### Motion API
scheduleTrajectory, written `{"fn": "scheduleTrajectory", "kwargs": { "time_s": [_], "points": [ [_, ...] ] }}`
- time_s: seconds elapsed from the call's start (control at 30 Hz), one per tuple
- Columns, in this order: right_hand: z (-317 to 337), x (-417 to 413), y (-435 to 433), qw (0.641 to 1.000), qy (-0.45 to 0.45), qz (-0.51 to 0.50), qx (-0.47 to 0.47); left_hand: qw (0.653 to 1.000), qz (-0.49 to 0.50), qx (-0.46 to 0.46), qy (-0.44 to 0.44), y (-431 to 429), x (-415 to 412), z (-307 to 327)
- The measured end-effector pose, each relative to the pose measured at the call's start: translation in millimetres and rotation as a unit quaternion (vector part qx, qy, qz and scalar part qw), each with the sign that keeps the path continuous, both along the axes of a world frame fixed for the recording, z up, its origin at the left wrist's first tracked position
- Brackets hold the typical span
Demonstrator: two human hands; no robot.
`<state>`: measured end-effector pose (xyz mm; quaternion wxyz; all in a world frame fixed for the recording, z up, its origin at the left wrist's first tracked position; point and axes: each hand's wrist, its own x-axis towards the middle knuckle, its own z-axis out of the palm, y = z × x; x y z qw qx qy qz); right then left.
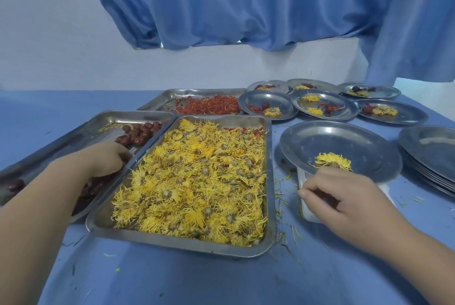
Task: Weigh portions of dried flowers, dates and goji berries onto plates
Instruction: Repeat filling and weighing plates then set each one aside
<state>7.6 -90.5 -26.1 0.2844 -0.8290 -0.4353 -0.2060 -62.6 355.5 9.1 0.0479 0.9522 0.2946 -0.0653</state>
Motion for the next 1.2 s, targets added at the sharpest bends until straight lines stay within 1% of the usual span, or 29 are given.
{"fn": "scheduleTrajectory", "kwargs": {
  "time_s": [0.13,0.23,0.33,0.43,0.5,0.57,0.73,0.83,0.93,1.03,1.1,1.2],
  "points": [
    [1.1,1.8,-3.9,1.000,0.006,-0.005,-0.008,0.999,-0.013,-0.028,-0.040,4.4,-1.1,3.3],
    [3.0,1.4,-4.7,1.000,0.008,-0.003,-0.007,0.989,-0.002,-0.034,-0.145,2.0,-2.3,1.2],
    [4.6,-0.3,-4.9,1.000,0.004,-0.004,0.002,0.963,-0.004,-0.071,-0.259,-7.9,-2.7,4.9],
    [5.9,-1.9,-5.9,1.000,0.003,-0.006,0.012,0.942,-0.031,-0.132,-0.306,-29.7,0.6,18.5],
    [7.4,-2.1,-7.9,1.000,0.009,-0.012,0.024,0.933,-0.061,-0.179,-0.306,-52.6,7.4,27.3],
    [9.5,-0.5,-10.6,0.999,0.014,-0.023,0.042,0.931,-0.103,-0.197,-0.289,-80.5,18.1,32.6],
    [15.8,9.8,-24.3,0.986,0.047,-0.070,0.147,0.919,-0.224,-0.197,-0.256,-160.5,48.8,38.4],
    [19.6,14.9,-32.4,0.969,0.065,-0.105,0.213,0.908,-0.282,-0.207,-0.230,-203.5,68.1,36.5],
    [22.5,19.4,-37.1,0.953,0.095,-0.120,0.262,0.899,-0.339,-0.193,-0.197,-237.7,85.3,33.7],
    [23.2,22.9,-40.2,0.947,0.109,-0.131,0.274,0.894,-0.381,-0.150,-0.181,-260.5,101.7,31.9],
    [22.9,24.3,-41.8,0.950,0.102,-0.133,0.265,0.891,-0.398,-0.120,-0.181,-268.8,110.9,28.5],
    [22.4,25.0,-42.9,0.957,0.080,-0.128,0.246,0.890,-0.397,-0.122,-0.187,-272.7,118.2,22.3]
  ]
}}
